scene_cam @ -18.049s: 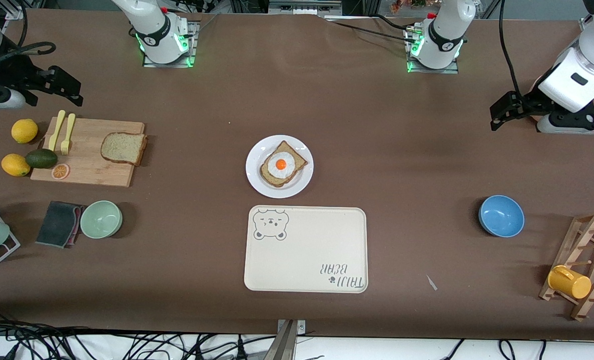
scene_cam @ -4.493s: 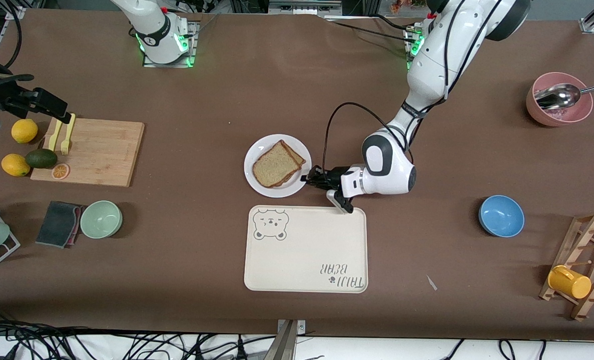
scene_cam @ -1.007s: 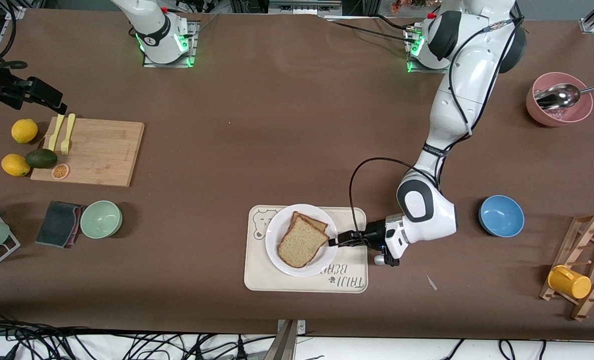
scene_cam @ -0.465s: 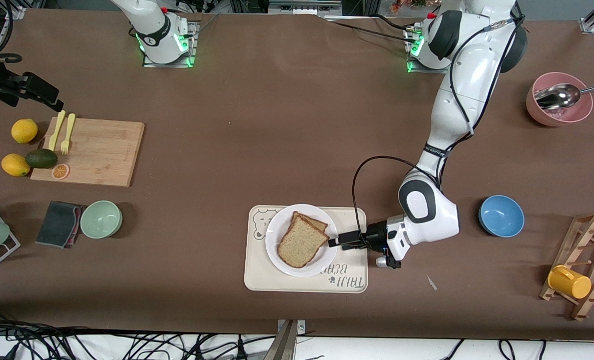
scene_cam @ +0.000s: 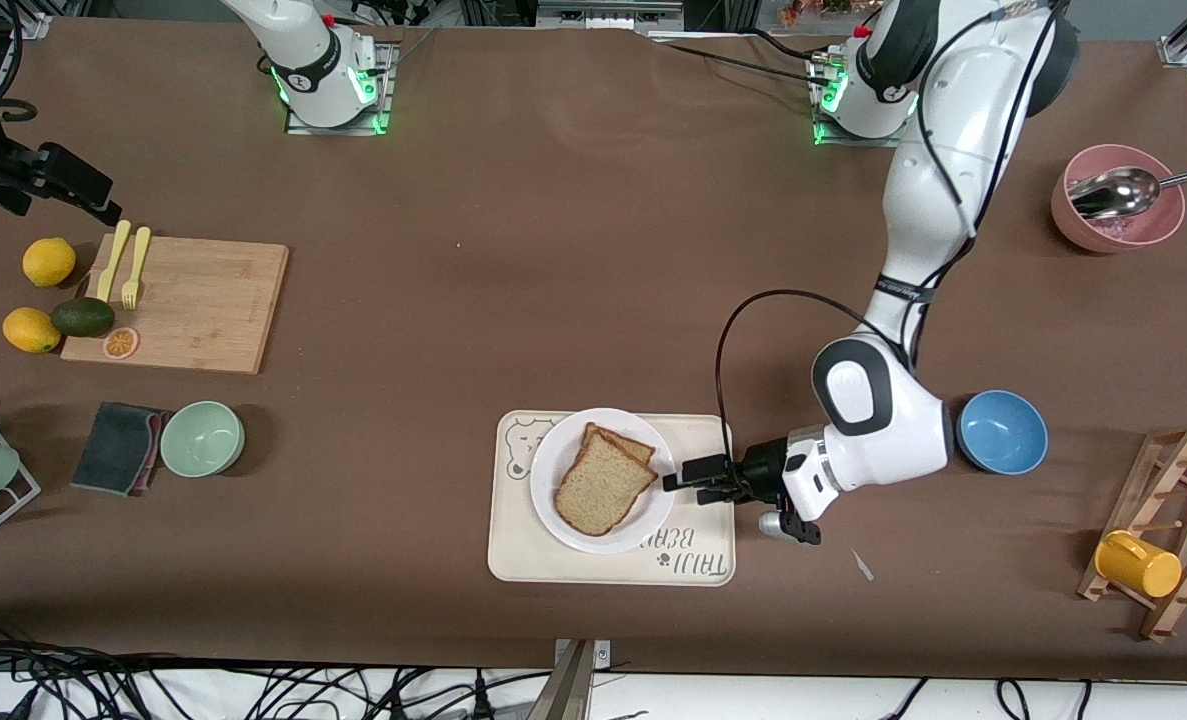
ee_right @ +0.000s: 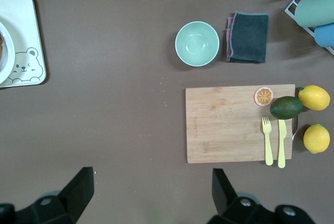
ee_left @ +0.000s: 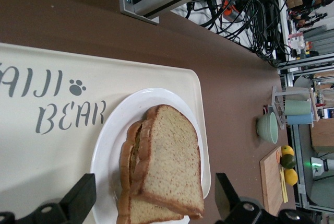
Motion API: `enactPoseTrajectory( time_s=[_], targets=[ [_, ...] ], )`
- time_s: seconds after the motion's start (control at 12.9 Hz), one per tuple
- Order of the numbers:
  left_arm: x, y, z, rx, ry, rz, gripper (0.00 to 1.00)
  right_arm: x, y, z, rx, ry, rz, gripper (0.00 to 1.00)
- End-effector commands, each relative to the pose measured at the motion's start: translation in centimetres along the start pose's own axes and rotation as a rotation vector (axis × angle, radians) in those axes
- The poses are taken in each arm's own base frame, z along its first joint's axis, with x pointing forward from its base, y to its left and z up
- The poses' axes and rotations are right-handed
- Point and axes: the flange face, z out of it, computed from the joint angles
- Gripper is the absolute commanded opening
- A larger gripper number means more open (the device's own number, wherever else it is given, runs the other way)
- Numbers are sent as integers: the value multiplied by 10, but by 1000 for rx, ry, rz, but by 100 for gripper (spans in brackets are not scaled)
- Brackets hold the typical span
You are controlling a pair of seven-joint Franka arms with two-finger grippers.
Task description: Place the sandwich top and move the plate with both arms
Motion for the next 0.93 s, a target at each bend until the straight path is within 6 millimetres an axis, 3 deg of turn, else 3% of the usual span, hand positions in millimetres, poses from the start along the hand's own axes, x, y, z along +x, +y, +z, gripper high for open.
enactPoseTrajectory(
  time_s=[0.0,0.39,0.62,0.85],
  targets=[
    [-3,6,-50,85,-90,34,100,4,-1,-8,9,19,1,100],
    [-7,43,-142,269,-303,116,100,9,4,-6,12,31,-8,100],
    [-18,75,-197,422,-394,116,100,5,7,-12,8,36,-71,100],
    [-32,106,-237,557,-442,103,100,5,3,-12,10,39,-74,100]
  ],
)
